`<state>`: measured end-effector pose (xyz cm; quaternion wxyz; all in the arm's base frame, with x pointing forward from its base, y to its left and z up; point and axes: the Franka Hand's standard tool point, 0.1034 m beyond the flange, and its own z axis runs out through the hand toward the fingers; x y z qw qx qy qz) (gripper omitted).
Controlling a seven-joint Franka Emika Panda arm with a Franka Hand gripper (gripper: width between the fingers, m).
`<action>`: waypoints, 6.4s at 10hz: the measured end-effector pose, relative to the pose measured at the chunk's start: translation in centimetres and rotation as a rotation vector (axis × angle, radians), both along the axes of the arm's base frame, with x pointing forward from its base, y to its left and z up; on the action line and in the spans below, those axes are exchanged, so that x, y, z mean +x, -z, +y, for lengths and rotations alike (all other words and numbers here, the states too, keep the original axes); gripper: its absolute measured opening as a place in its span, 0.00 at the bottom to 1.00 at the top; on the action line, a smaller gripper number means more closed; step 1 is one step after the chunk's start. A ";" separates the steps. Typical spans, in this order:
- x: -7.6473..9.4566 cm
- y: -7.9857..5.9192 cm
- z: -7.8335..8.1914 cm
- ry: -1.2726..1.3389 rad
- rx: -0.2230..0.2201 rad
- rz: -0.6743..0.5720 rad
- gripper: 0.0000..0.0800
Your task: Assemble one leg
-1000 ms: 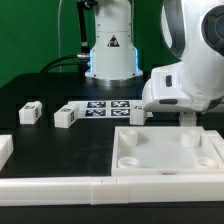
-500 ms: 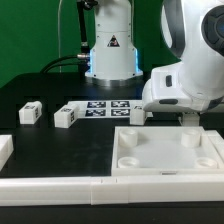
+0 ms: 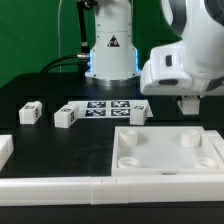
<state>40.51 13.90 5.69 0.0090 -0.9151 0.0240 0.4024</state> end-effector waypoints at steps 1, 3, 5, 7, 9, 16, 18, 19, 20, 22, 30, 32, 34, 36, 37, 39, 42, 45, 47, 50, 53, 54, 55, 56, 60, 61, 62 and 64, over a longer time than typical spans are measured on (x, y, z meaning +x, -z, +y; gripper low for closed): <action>0.5 -1.2 -0.1 -0.001 0.000 0.000 0.36; 0.9 -1.8 -0.1 0.002 0.001 -0.028 0.36; 2.1 -1.3 0.3 0.012 0.008 -0.164 0.36; 2.0 -1.5 0.4 0.016 0.013 -0.369 0.36; 2.8 -1.9 -0.4 0.005 0.034 -0.523 0.36; 6.4 -4.0 -0.2 0.017 0.080 -1.077 0.36; 7.5 -3.7 -0.4 -0.076 0.111 -1.171 0.36; 9.6 -3.7 -1.3 -0.125 0.115 -1.177 0.36; 11.4 -3.8 -1.8 -0.143 0.116 -1.196 0.36; 14.7 -3.8 -2.6 -0.184 0.122 -1.232 0.36; 15.9 -2.6 -2.4 -0.188 0.114 -1.357 0.36; 17.7 -2.3 -2.0 -0.189 0.123 -1.333 0.36; 18.9 -1.8 -1.8 -0.185 0.124 -1.337 0.36; 19.3 -1.5 -2.2 -0.190 0.121 -1.339 0.36; 19.4 -1.4 -2.3 -0.190 0.120 -1.339 0.36; 19.5 -1.4 -2.4 -0.192 0.119 -1.348 0.36; 18.8 -2.7 -1.6 -0.172 0.119 -1.353 0.36; 19.5 -3.4 -2.2 -0.181 0.116 -1.352 0.36; 19.4 -3.4 -2.2 -0.183 0.117 -1.350 0.36; 20.3 -2.4 -2.7 -0.177 0.111 -1.350 0.36; 20.4 -1.8 -2.9 -0.176 0.109 -1.345 0.36; 20.4 -1.7 -3.0 -0.175 0.108 -1.354 0.36; 20.5 -1.7 -3.1 -0.174 0.103 -1.377 0.36; 20.6 -1.7 -3.2 -0.173 0.098 -1.401 0.36; 20.5 -1.6 -3.3 -0.172 0.092 -1.430 0.36; 20.6 -1.6 -3.4 -0.172 0.090 -1.429 0.36; 20.7 -1.5 -3.6 -0.173 0.089 -1.429 0.36; 20.5 -1.1 -3.6 -0.174 0.092 -1.407 0.36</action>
Offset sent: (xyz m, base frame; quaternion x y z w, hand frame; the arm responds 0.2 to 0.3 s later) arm 0.0000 0.0000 0.0000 0.0000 0.0000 0.0000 1.0000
